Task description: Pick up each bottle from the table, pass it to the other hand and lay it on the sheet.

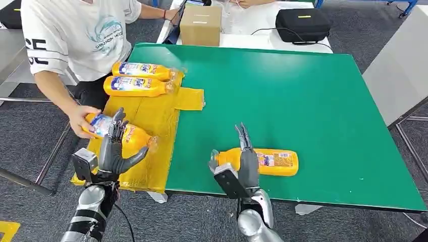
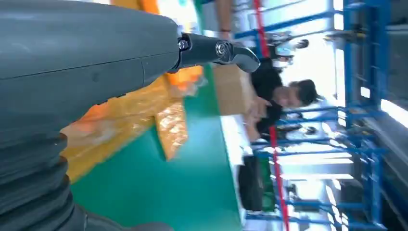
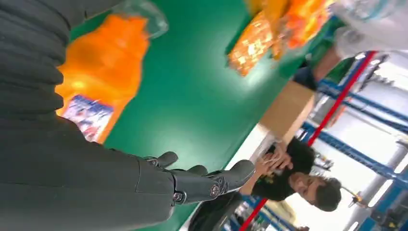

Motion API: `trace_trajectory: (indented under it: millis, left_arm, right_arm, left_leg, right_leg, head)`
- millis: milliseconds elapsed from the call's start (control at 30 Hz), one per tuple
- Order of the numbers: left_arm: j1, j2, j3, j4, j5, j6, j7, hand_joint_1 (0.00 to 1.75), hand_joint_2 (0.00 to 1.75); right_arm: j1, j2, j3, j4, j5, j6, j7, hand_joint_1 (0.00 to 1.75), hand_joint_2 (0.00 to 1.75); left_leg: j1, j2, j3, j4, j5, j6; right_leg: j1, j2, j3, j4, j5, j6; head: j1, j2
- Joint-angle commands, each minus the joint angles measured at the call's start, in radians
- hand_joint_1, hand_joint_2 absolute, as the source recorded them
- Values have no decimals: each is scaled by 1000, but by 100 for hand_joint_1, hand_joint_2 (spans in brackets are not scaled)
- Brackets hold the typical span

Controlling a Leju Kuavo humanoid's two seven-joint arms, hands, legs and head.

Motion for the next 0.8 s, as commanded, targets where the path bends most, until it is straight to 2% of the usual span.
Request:
trace_trajectory:
  millis: [33, 233, 400, 600, 767, 800]
  left_arm:
    - [-79, -76, 53, 174, -20, 53, 45, 0, 175]
    - [-83, -76, 46, 177, 2, 39, 58, 0, 175]
    - [-97, -77, 56, 192, 30, 15, 69, 0, 175]
    - [-104, -74, 60, 194, 39, -17, 73, 0, 175]
    - [-104, -74, 60, 194, 39, -17, 73, 0, 175]
    - [-106, -73, 60, 198, 40, -28, 71, 0, 175]
  right_arm:
    - [92, -98, -65, -78, 174, -57, 95, 0, 175]
    - [97, -134, -125, -103, 356, -81, 199, 0, 175]
    - [78, -186, -164, -78, 454, 21, 295, 0, 175]
    - [16, -226, -161, 35, 464, 121, 323, 0, 175]
    - [16, -226, -161, 35, 464, 121, 323, 0, 175]
    - [8, -231, -153, 47, 448, 166, 329, 0, 175]
  left_leg:
    - [0, -4, 3, -1, 0, 0]
    - [0, -2, 1, -1, 0, 0]
    - [0, -3, 1, 0, 0, -1]
    - [0, -1, 2, -1, -1, -1]
    - [0, 0, 2, -1, -1, -1]
    - [1, 0, 3, 0, -1, -1]
  right_leg:
    - [0, -4, 4, -2, -1, -1]
    - [0, -2, 3, -1, -1, -1]
    - [0, -3, 3, -1, -1, -1]
    - [0, 0, 3, -1, 0, -1]
    - [0, 0, 3, -1, 0, -1]
    - [1, 0, 5, -2, -1, -1]
  head:
    - [0, 0]
    - [0, 0]
    - [0, 0]
    - [0, 0]
    - [0, 0]
    - [0, 0]
